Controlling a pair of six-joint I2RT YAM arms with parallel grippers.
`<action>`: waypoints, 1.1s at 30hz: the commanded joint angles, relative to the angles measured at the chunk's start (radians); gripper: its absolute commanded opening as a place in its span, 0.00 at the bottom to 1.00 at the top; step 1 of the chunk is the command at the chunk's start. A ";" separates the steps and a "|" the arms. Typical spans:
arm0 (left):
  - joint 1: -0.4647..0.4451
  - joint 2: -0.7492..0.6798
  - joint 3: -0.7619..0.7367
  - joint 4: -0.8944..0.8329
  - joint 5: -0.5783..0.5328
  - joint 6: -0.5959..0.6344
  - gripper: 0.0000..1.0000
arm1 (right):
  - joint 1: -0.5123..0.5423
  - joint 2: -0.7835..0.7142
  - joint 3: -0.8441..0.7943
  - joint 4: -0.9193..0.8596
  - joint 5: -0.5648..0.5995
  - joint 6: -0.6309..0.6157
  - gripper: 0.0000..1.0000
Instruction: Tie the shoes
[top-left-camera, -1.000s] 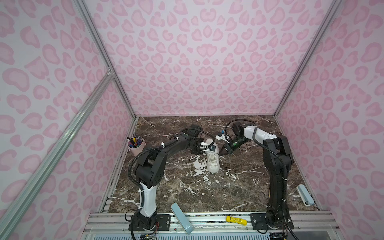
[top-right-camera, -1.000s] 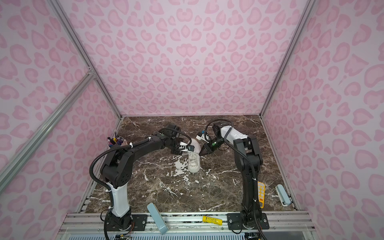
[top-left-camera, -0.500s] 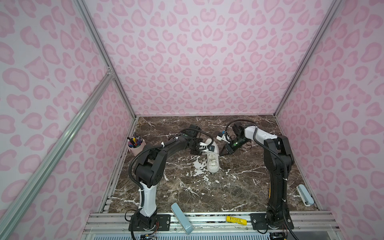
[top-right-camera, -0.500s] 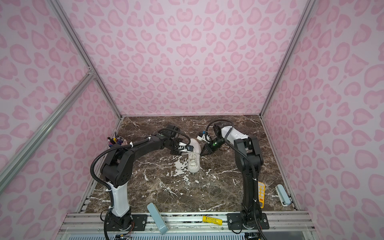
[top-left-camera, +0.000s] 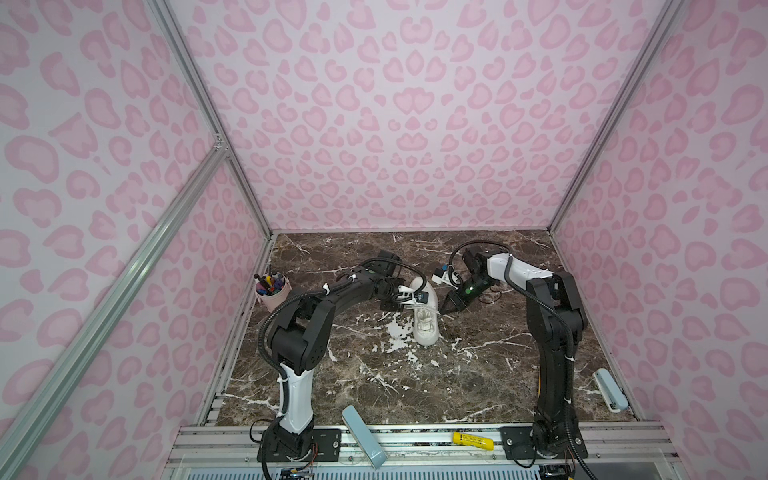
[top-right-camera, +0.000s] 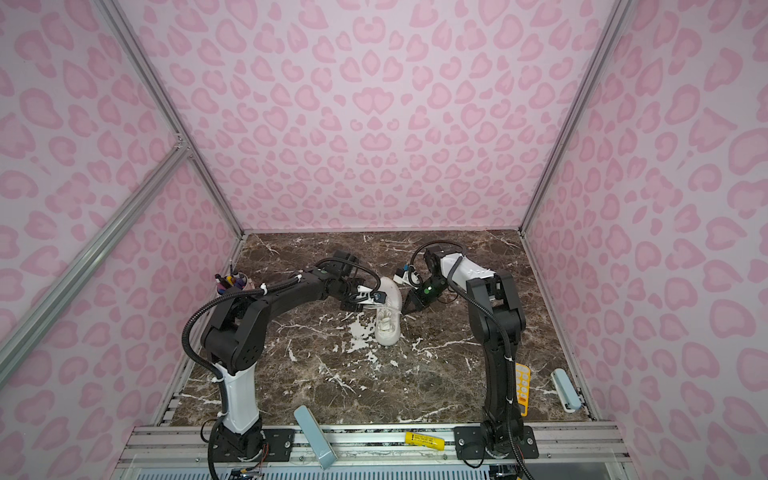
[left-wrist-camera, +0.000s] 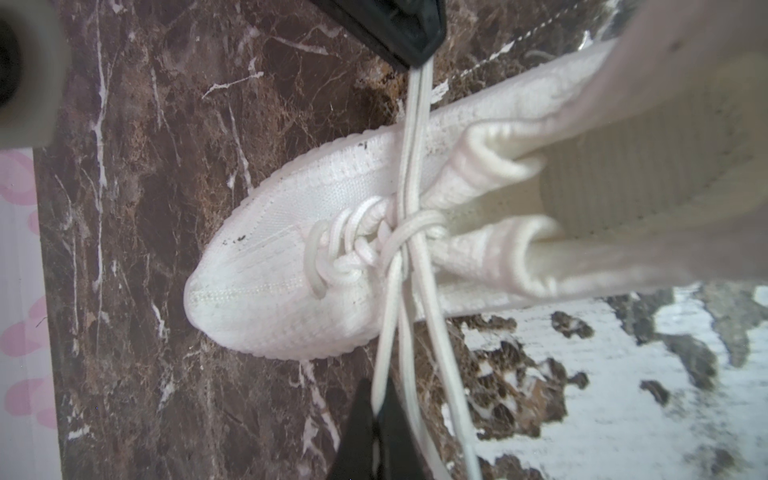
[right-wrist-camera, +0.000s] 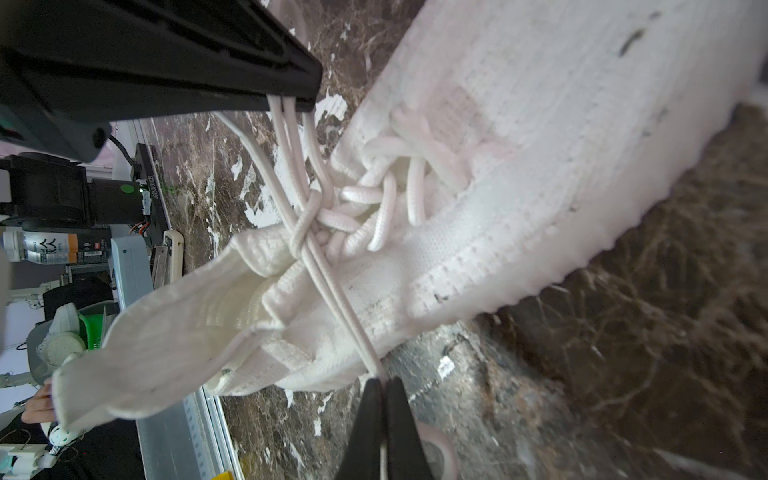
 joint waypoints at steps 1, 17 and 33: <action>0.015 0.005 -0.001 0.004 -0.098 -0.010 0.03 | -0.003 0.008 -0.009 -0.064 0.115 0.008 0.00; 0.023 -0.032 -0.027 0.045 -0.127 -0.020 0.03 | -0.017 -0.034 -0.008 -0.044 0.047 0.007 0.00; 0.009 -0.084 -0.032 0.062 -0.155 -0.026 0.03 | -0.016 -0.092 -0.037 -0.035 0.064 0.017 0.00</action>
